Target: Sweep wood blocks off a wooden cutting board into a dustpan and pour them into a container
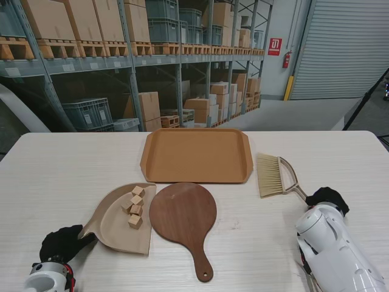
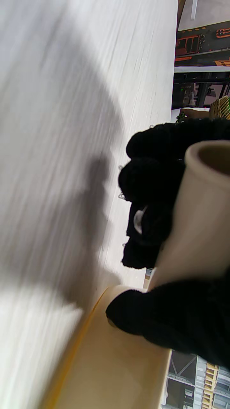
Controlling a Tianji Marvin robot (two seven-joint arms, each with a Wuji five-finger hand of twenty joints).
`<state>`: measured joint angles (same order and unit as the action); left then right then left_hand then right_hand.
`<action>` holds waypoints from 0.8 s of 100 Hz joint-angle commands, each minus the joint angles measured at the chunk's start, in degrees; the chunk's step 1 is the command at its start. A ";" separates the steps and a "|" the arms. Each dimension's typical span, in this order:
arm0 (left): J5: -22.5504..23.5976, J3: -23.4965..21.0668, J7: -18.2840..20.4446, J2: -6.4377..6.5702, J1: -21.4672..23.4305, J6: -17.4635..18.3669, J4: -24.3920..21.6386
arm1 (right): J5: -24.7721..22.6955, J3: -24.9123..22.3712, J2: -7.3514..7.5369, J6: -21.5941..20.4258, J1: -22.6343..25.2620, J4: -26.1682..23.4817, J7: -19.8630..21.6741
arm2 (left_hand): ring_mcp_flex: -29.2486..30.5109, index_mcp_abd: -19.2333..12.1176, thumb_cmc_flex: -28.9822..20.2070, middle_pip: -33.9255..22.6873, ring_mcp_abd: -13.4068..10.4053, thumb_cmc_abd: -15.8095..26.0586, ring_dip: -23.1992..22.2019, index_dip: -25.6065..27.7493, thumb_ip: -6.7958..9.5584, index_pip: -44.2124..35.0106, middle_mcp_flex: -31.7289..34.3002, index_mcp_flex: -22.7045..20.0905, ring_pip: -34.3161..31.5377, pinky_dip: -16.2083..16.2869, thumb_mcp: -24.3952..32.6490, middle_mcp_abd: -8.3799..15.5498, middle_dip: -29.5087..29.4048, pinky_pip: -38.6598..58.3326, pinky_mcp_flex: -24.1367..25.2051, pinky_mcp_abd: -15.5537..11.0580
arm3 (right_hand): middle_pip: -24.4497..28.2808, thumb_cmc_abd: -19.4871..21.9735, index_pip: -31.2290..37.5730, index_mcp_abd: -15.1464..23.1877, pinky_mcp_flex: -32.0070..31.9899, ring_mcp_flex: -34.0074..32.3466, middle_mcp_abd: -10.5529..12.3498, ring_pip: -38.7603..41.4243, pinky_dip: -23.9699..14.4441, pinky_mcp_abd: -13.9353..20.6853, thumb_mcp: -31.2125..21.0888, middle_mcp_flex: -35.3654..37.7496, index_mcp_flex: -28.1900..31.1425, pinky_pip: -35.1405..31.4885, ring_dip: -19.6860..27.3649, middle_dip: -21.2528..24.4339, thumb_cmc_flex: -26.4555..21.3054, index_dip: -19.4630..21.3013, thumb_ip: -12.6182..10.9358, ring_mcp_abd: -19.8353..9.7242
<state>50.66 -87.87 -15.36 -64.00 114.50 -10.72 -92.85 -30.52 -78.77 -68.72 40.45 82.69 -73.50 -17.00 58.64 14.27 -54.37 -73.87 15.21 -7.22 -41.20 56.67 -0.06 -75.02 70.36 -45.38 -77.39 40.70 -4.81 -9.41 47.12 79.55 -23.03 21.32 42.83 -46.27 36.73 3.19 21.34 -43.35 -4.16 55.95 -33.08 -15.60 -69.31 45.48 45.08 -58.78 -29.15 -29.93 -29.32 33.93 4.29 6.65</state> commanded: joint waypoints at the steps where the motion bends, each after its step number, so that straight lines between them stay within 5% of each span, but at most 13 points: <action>1: 0.13 -0.08 1.10 -0.16 0.33 -0.19 -0.27 | 0.00 0.08 -0.18 -0.45 2.31 0.83 1.39 | 3.10 0.79 -6.78 -4.80 -3.49 9.93 -0.27 0.00 0.06 -3.32 5.08 -6.10 -0.13 1.52 4.41 2.59 1.59 0.81 0.70 0.31 | -10.28 0.00 -0.71 -0.64 -1.01 5.01 -2.46 -28.09 2.25 -1.84 -0.69 -4.30 -1.23 4.84 7.73 7.62 1.09 0.23 -1.83 0.53; 80: 0.09 -0.02 0.87 -0.19 0.32 -0.23 -0.17 | -2.84 -4.52 1.60 -15.40 11.94 -18.96 3.96 | 3.10 0.79 -6.78 -4.79 -3.54 9.94 -0.26 0.00 0.06 -3.32 5.06 -6.10 -0.13 1.53 4.41 2.59 1.59 0.83 0.64 0.42 | -11.28 0.37 -2.21 -0.74 -1.64 5.47 -2.73 -29.57 1.75 -2.67 0.62 -3.90 -0.58 8.30 8.08 7.78 2.04 0.70 -1.77 0.51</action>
<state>50.68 -87.87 -15.42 -64.00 114.49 -10.74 -92.82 -33.92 -83.37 -67.17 26.11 93.47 -90.30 -14.04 58.64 14.27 -54.37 -73.87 15.21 -7.22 -41.20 56.67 -0.06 -75.03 70.36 -45.38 -77.39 40.70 -4.81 -9.41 47.12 79.55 -23.03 21.32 32.42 -46.27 35.48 2.55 20.17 -38.77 -6.10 27.88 -31.67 -15.92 -67.71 42.65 45.06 -51.74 -21.89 -22.88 -28.98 33.91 4.27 7.08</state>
